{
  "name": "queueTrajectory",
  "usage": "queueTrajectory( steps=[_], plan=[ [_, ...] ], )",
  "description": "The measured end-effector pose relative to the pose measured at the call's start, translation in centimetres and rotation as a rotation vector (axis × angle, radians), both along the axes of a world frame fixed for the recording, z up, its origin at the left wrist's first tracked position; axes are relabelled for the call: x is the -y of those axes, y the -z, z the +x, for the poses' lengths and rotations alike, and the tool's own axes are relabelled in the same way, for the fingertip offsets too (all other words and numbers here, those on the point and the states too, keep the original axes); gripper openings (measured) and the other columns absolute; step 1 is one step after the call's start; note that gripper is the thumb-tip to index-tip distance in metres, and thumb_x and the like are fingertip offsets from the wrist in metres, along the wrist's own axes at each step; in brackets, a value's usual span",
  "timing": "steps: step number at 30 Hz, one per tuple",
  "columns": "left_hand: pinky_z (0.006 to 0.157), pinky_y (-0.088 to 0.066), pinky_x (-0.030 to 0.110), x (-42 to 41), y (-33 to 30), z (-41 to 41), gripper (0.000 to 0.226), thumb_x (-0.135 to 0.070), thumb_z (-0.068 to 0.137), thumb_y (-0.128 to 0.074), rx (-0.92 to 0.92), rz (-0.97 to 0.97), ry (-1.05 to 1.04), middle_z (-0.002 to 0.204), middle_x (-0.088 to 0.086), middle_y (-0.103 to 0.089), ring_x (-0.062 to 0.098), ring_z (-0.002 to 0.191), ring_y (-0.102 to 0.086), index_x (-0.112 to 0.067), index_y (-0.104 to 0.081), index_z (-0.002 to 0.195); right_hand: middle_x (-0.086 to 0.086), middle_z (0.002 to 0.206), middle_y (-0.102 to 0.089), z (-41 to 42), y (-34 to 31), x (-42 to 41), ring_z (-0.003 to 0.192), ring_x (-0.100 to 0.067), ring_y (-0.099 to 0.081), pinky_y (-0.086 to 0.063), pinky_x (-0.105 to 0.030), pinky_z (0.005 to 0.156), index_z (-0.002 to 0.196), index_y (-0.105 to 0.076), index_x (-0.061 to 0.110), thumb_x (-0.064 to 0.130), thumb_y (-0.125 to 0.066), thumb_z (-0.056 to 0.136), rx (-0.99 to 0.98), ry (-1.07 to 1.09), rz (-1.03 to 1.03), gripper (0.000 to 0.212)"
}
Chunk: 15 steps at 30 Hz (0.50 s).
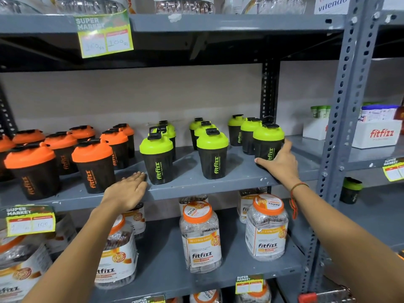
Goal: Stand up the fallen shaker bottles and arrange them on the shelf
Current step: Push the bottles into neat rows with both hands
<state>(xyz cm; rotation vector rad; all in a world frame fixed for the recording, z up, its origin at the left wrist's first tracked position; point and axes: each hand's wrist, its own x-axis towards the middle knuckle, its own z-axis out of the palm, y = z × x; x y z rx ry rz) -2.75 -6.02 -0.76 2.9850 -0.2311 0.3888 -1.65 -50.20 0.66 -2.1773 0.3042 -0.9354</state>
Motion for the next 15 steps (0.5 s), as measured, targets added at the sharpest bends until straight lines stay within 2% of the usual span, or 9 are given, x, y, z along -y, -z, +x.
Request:
queueTrajectory(
  steps=[6,8,12,15],
  plan=[
    [0.119,-0.012,0.032,-0.1,0.1,0.2,0.055,-0.034,0.099,-0.018,-0.001,-0.007,0.001,0.16,0.003,-0.018,0.013,0.147,-0.015,-0.014,-0.022,0.15,-0.015,0.12,-0.065,-0.4,-0.1,0.2,0.107,-0.042,-0.063,-0.051,-0.046,0.084,0.132,-0.027,0.022,0.053,-0.08,0.061,-0.034,0.016,0.0,0.094],
    [0.119,-0.013,0.033,-0.1,0.2,0.2,0.055,-0.034,0.099,-0.018,0.008,-0.007,0.003,0.16,0.003,-0.018,0.013,0.147,-0.016,-0.014,-0.023,0.15,-0.017,0.125,-0.063,-0.5,-0.1,0.2,0.111,-0.043,-0.061,-0.051,-0.048,0.088,0.139,-0.022,0.024,0.054,-0.081,0.06,-0.041,0.004,0.009,0.102],
    [0.119,-0.015,0.035,0.1,0.1,0.0,0.056,-0.035,0.099,-0.018,0.022,-0.013,-0.002,0.159,0.004,-0.02,0.015,0.146,-0.019,-0.014,-0.025,0.15,-0.02,0.151,-0.04,-0.8,0.0,-0.3,0.134,-0.042,-0.044,-0.041,-0.056,0.104,0.154,-0.003,0.029,0.067,-0.082,0.056,-0.011,0.004,0.089,0.131],
    [0.118,-0.02,0.035,0.5,0.1,-0.6,0.055,-0.034,0.098,-0.02,0.056,-0.037,-0.02,0.158,0.005,-0.025,0.017,0.145,-0.023,-0.014,-0.028,0.149,-0.017,0.158,-0.026,-1.8,-0.2,-1.6,0.144,-0.037,-0.029,-0.028,-0.054,0.114,0.155,-0.007,0.027,0.07,-0.077,0.06,0.184,0.045,0.165,0.126]
  ],
)
